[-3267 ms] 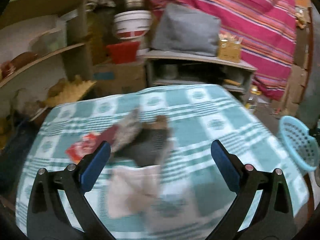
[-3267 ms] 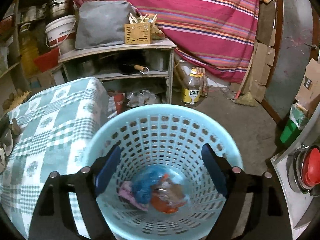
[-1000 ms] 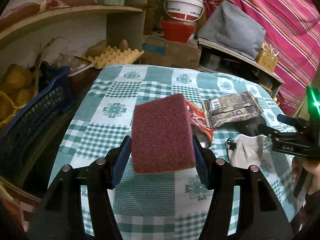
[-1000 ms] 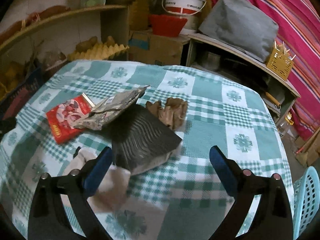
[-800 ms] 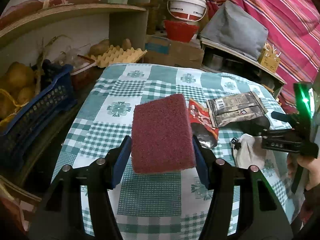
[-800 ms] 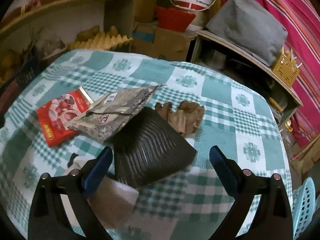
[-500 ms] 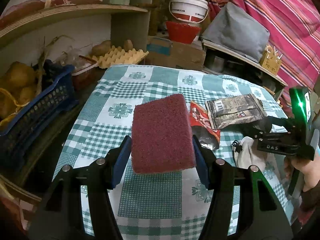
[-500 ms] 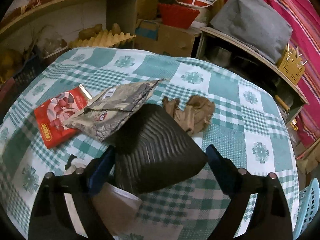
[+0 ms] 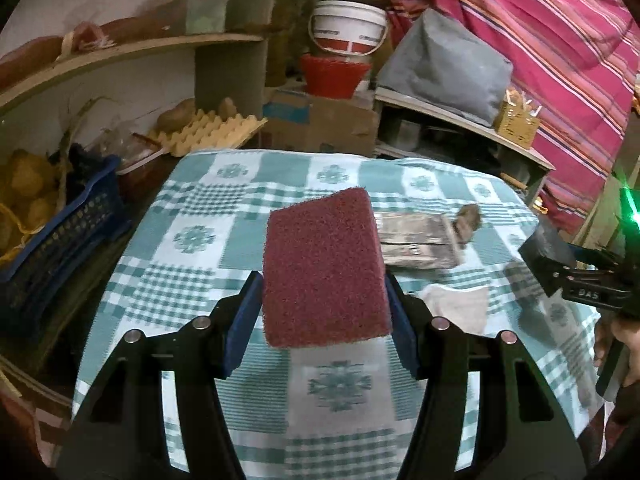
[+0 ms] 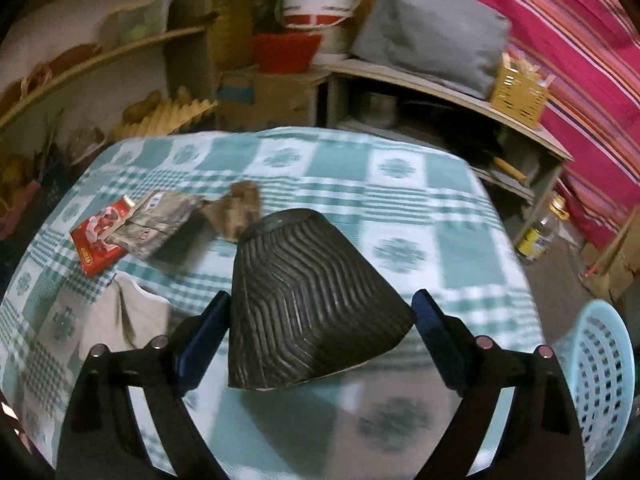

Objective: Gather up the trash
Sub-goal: 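Carry the maroon pad and black cone over the light-blue basket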

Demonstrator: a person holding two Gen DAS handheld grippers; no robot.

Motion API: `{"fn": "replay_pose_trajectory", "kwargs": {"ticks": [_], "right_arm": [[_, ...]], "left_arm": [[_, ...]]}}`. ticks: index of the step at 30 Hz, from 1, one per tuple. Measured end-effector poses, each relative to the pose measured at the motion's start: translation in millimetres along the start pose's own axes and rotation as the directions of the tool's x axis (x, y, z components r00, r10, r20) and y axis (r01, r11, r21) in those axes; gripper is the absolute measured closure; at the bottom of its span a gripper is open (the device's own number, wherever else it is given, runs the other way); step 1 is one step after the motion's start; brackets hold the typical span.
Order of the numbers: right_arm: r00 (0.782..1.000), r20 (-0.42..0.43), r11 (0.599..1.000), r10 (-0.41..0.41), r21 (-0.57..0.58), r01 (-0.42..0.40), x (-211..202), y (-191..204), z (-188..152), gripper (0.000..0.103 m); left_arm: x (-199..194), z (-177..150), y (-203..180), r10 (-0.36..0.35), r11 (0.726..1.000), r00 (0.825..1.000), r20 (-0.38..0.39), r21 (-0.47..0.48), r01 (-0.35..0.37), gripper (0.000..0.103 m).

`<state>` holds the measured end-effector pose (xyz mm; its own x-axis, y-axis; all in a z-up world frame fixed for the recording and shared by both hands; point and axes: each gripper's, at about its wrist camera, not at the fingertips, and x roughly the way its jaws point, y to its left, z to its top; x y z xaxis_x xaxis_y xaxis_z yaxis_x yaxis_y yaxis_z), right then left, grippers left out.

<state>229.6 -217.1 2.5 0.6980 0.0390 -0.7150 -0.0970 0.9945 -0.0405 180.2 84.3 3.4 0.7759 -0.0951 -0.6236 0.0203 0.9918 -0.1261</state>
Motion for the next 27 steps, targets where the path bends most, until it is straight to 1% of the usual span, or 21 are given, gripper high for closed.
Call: {"fn": "replay_pose_trajectory", "kwargs": {"ticks": [10, 15, 17, 23, 27], "right_arm": [[0.996, 0.03, 0.99, -0.079, 0.12, 0.075, -47, -93, -30, 0.014], [0.99, 0.052, 0.979, -0.133, 0.164, 0.123, -73, -138, -49, 0.014], [0.988, 0.056, 0.974, -0.146, 0.184, 0.134, -80, -153, -55, 0.014], [0.979, 0.054, 0.948, -0.199, 0.262, 0.178, -103, -216, -80, 0.014], [0.971, 0.042, 0.932, -0.236, 0.294, 0.214, -113, -250, -93, 0.014]], "left_arm": [[-5, 5, -77, -0.081, 0.995, 0.997, 0.016, 0.067, 0.08, 0.045], [-4, 6, -123, -0.121, 0.987, 0.993, 0.008, 0.103, 0.12, 0.045], [-2, 6, -144, -0.135, 0.983, 0.991, 0.003, 0.122, 0.133, 0.045], [2, 3, -210, -0.181, 0.967, 0.983, -0.011, 0.182, 0.18, 0.045], [5, 0, -259, -0.226, 0.949, 0.974, -0.024, 0.219, 0.226, 0.045]]}}
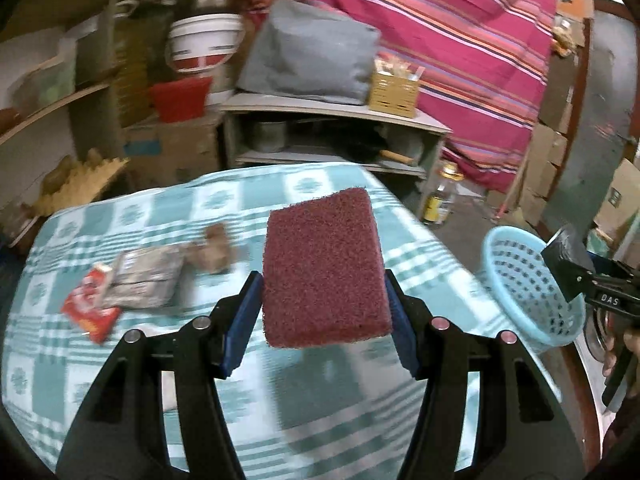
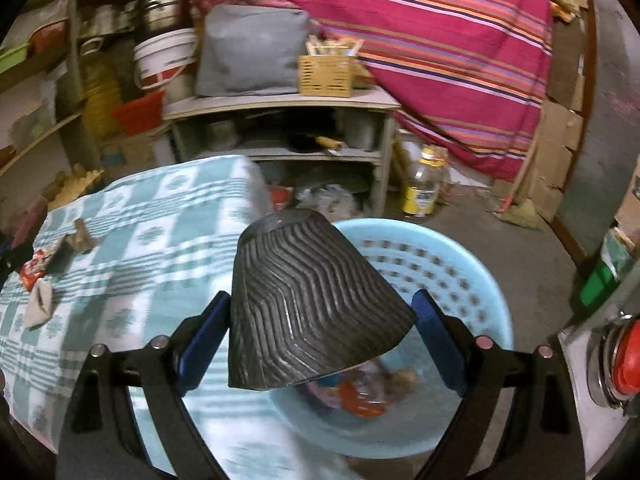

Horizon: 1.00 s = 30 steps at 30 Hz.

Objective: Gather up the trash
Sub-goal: 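Carry the maroon pad and black cone over the light-blue basket, then open the left gripper to drop the pad while the right gripper drops the cone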

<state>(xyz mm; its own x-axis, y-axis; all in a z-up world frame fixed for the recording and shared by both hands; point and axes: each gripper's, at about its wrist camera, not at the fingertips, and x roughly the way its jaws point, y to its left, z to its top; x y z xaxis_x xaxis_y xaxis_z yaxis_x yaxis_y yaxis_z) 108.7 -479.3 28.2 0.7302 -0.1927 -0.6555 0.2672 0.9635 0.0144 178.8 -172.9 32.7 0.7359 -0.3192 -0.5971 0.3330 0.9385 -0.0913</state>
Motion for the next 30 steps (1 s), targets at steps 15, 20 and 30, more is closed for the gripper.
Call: {"fn": "replay_pose_trajectory", "kwargs": {"ticks": [15, 20, 30], "right_arm": [[0.997, -0.026, 0.995, -0.075, 0.065, 0.077, -1, -98, -9, 0.014], [0.997, -0.037, 0.993, -0.074, 0.086, 0.077, 4, -111, -14, 0.014], [0.997, -0.046, 0.995, -0.063, 0.079, 0.067, 12, -116, -14, 0.014]], "left_arm": [[53, 5, -150, -0.172, 0.98, 0.983, -0.059, 0.094, 0.177, 0.045], [70, 3, -182, -0.207, 0.97, 0.975, -0.084, 0.11, 0.215, 0.045], [91, 11, -217, -0.256, 0.955, 0.961, -0.104, 0.13, 0.268, 0.044]]}}
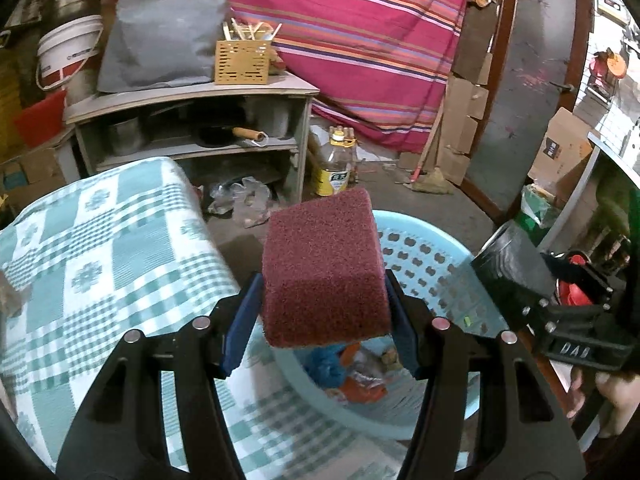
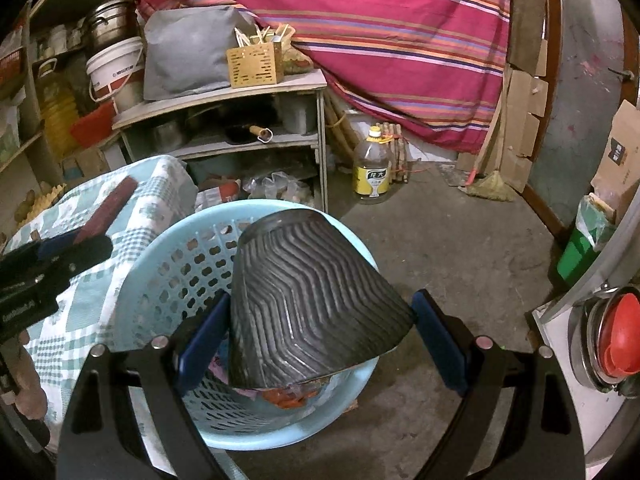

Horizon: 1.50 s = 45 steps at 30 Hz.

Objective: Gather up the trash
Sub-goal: 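Open the left gripper to drop the pad while the right gripper drops the cone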

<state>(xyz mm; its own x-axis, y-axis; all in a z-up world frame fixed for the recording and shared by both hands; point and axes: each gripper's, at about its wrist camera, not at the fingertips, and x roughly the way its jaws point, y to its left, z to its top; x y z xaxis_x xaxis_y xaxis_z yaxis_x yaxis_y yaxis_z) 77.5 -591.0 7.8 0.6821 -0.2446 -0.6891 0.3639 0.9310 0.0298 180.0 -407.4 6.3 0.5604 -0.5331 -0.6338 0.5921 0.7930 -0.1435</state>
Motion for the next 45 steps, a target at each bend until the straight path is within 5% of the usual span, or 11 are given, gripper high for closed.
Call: {"fn": "replay_pose_trajectory", "kwargs": {"ticks": [3, 18, 32, 45], "right_arm": [[1.0, -0.004, 1.0, -0.004, -0.001, 0.004, 2, -1, 0, 0.014], [1.0, -0.016, 1.0, 0.015, -0.012, -0.016, 13, 24, 0, 0.014], [1.0, 0.018, 0.999, -0.024, 0.023, 0.023, 13, 62, 2, 0.008], [0.997, 0.063, 0.997, 0.05, -0.054, -0.047, -5, 159, -24, 0.008]], "left_arm": [[-2, 4, -3, -0.002, 1.0, 1.0, 0.012, 0.007, 0.001, 0.03], [-52, -7, 56, 0.15, 0.988, 0.986, 0.074, -0.039, -0.147, 0.009], [-116, -48, 140, 0.299, 0.952, 0.951, 0.083, -0.099, -0.291, 0.006], [-159, -107, 251, 0.44, 0.88, 0.898, 0.003, -0.198, -0.431, 0.006]]}}
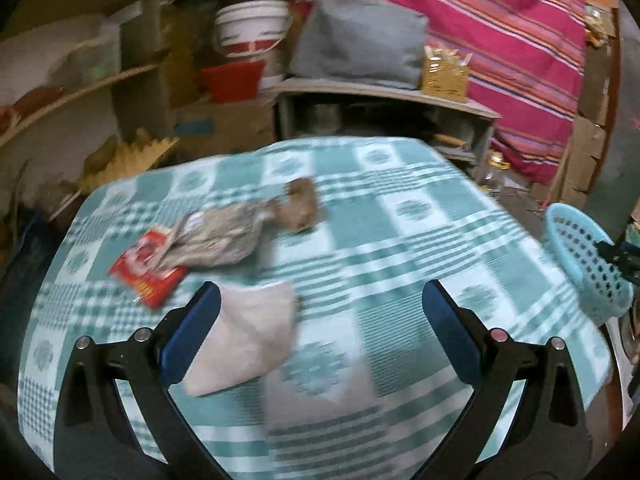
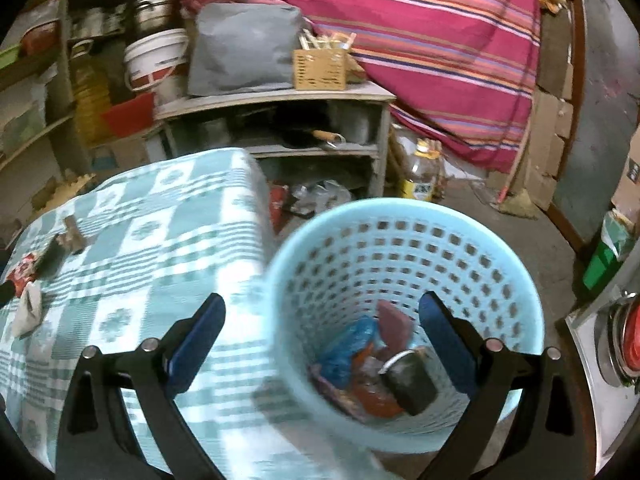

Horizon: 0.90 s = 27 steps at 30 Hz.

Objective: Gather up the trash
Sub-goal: 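Open the left gripper to drop the pad while the right gripper drops the cone, then grasp the white cloth on the table with the left gripper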

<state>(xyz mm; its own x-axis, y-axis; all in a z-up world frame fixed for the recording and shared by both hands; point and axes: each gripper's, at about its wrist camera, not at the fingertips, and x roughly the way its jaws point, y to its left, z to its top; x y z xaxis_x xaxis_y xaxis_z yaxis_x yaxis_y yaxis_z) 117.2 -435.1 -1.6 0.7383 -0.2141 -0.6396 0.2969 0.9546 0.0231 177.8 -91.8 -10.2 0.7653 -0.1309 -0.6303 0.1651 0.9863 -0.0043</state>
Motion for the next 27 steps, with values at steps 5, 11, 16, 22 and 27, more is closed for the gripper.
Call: {"fn": "replay_pose_trajectory", "kwargs": {"ticks": [5, 11, 16, 22, 27], "right_arm": [[0.999, 0.005, 0.999, 0.04, -0.014, -0.04, -5, 32, -4, 0.008], [0.997, -0.043, 0.995, 0.062, -0.081, -0.066, 8, 72, -14, 0.008], [0.995, -0.069, 0.991, 0.076, -0.101, -0.083, 17, 90, -16, 0.008], [0.993, -0.087, 0.988, 0.085, -0.124, -0.096, 23, 105, -14, 0.008], [0.99, -0.096, 0.984, 0.101, -0.137, -0.113, 23, 117, -15, 0.008]], "left_arm": [[12, -15, 33, 0.042, 0.998, 0.998, -0.039, -0.037, -0.044, 0.006], [37, -24, 61, 0.006, 0.993, 0.992, -0.128, -0.116, -0.021, 0.006], [57, -31, 65, -0.016, 0.994, 0.978, -0.209, -0.112, -0.008, 0.017], [60, -32, 61, -0.052, 0.995, 0.978, -0.202, -0.089, 0.035, 0.041], [57, -31, 57, -0.073, 0.996, 0.977, -0.199, -0.07, 0.06, 0.068]]}}
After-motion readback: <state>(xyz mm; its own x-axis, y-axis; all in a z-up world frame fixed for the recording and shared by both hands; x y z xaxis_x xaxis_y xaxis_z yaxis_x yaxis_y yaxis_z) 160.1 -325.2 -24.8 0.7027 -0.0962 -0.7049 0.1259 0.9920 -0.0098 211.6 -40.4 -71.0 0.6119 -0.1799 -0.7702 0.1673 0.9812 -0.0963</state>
